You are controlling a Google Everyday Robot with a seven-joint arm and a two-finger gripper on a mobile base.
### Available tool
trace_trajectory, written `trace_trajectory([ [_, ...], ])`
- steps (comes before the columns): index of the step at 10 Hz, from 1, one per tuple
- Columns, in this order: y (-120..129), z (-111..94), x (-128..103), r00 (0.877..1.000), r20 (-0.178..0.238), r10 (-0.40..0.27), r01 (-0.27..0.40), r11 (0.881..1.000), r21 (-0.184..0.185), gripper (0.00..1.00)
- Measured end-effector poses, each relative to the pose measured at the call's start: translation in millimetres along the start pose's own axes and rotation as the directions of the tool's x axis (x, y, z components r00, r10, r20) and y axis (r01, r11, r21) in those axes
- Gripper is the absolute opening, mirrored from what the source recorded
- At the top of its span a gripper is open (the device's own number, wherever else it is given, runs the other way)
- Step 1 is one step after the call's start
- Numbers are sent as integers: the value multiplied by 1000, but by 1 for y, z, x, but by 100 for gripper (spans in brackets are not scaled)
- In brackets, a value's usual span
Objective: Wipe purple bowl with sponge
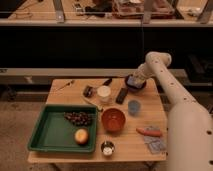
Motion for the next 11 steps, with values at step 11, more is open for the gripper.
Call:
trace_trajectory([
  [11,0,26,19,998,-36,50,-51,999,-10,74],
])
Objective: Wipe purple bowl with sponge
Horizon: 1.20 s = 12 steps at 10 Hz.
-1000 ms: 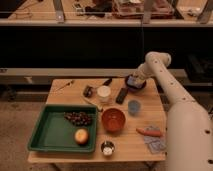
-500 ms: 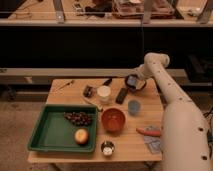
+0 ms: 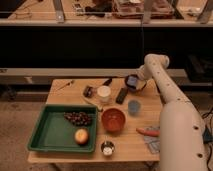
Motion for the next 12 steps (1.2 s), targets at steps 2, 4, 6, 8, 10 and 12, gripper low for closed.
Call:
trace_trajectory([
  [2,2,6,-2,1000,3,-1,1,1000,-8,74],
  [4,4,13,-3,1000,4,3,-3,1000,-8,74],
  [6,8,20,-3,1000,4,12,-12,1000,-6,74],
  [8,10,24,-3,1000,3,19,-19,1000,-6,67],
  [10,12,29,-2,1000,1,31,-31,999,-6,45],
  [12,13,31,-1,999,-3,38,-38,999,-6,25],
])
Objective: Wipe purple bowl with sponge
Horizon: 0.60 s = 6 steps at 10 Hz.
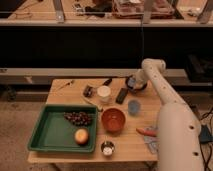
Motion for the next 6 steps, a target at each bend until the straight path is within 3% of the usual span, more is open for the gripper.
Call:
trace_trajectory([
  [3,-4,-8,3,1000,0,3,-3,1000,24,1],
  [6,-18,-50,4,1000,24,-14,13,998,65,0],
])
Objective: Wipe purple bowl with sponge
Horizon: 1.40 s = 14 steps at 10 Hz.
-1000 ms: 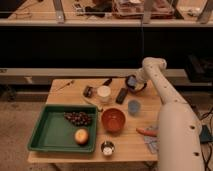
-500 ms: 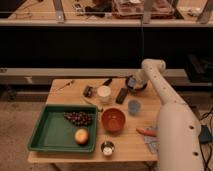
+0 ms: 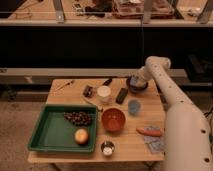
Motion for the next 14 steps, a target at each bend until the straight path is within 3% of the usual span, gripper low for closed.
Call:
trace_trajectory([
  [1,-13,-31,-2,1000,23,-16,15,1000,18,0],
  [4,-30,-75,-4,996,84,-41,40,999,16,0],
  [7,-32,-80,-6,994,96,-47,46,999,13,0],
  [9,-16,-78,-8,986,142,-90,99,994,-55,0],
  [11,14,-82,-14,975,167,-145,165,980,-113,0],
  [14,39,-90,-21,969,142,-203,217,972,-94,0],
])
